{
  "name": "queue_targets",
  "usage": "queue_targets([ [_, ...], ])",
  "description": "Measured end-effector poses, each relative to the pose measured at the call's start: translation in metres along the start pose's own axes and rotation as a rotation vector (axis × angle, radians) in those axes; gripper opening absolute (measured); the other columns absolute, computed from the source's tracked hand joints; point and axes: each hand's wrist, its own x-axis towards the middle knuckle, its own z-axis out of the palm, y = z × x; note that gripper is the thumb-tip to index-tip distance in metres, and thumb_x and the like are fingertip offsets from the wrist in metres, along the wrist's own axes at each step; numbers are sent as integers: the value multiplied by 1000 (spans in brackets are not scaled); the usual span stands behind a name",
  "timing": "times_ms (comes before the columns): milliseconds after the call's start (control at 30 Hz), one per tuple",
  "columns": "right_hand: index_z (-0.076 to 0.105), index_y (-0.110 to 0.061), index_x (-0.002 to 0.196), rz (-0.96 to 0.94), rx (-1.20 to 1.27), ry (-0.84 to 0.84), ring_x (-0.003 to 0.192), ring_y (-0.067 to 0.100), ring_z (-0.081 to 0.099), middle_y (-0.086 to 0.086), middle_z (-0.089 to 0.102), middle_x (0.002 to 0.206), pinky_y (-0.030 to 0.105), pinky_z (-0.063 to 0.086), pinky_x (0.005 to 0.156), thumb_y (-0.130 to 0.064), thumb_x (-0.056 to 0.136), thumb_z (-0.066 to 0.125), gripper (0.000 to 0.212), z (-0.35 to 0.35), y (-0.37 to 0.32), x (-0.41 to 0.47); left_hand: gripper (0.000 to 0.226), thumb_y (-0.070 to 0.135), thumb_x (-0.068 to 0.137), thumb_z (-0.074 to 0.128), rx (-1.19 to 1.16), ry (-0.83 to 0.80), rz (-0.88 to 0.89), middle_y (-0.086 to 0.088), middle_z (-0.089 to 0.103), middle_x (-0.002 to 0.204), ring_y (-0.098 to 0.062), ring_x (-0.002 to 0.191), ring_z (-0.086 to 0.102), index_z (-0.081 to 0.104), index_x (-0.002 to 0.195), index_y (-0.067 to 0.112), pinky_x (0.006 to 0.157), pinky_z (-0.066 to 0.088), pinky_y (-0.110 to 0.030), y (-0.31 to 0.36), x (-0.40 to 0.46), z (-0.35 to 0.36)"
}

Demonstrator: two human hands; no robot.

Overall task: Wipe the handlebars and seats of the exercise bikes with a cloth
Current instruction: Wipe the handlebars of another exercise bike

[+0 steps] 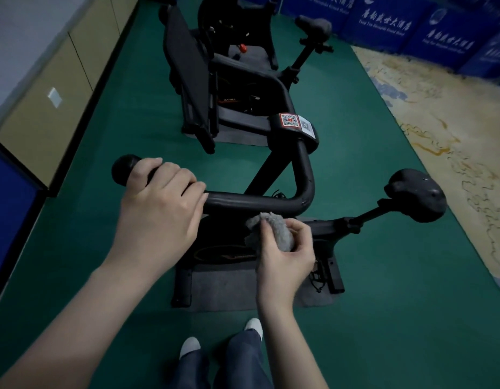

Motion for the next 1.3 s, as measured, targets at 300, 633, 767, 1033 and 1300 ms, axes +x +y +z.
queue_targets([
  [300, 60, -25, 85, -346, -129, -32, 73, 5, 60, -6, 64, 80, 13, 45, 67, -17, 79, 77, 20, -13, -21, 30, 27, 24, 95, 47, -5, -5, -6, -2, 66, 88, -26, 89, 61, 70, 87, 12, 101, 26, -39, 1, -1, 0],
  [633, 59, -21, 117, -623, -640, -725, 100, 24, 60, 0, 66, 101, 47, 43, 91, -27, 89, 64, 30, 40, -50, 43, 27, 26, 92, 47, 0, -36, -16, -2, 65, 86, -25, 89, 60, 69, 87, 12, 100, 26, -37, 0, 1, -2],
  [767, 67, -23, 106, -557, -652, -946, 101, 19, 59, -1, 63, 102, 37, 43, 94, -33, 94, 57, 19, 40, -56, 57, 27, 26, 93, 46, 5, -37, -17, -1, 65, 86, -25, 89, 60, 69, 88, 13, 101, 25, -37, 1, 0, -1],
  [1033, 71, -15, 97, -498, -697, -855, 93, 16, 61, 3, 68, 95, 26, 45, 83, -22, 89, 62, 13, 12, -50, 85, 27, 24, 94, 46, 1, -33, -40, -1, 65, 85, -25, 87, 61, 70, 85, 13, 101, 26, -38, 4, 0, 0],
  [1300, 71, -16, 94, -443, -884, -960, 91, 20, 62, 1, 70, 85, 27, 46, 74, -26, 92, 58, 17, 12, -54, 116, 25, 29, 92, 50, -123, -25, -84, 0, 65, 89, -23, 93, 61, 71, 92, 15, 112, 18, -41, 31, 5, -2],
])
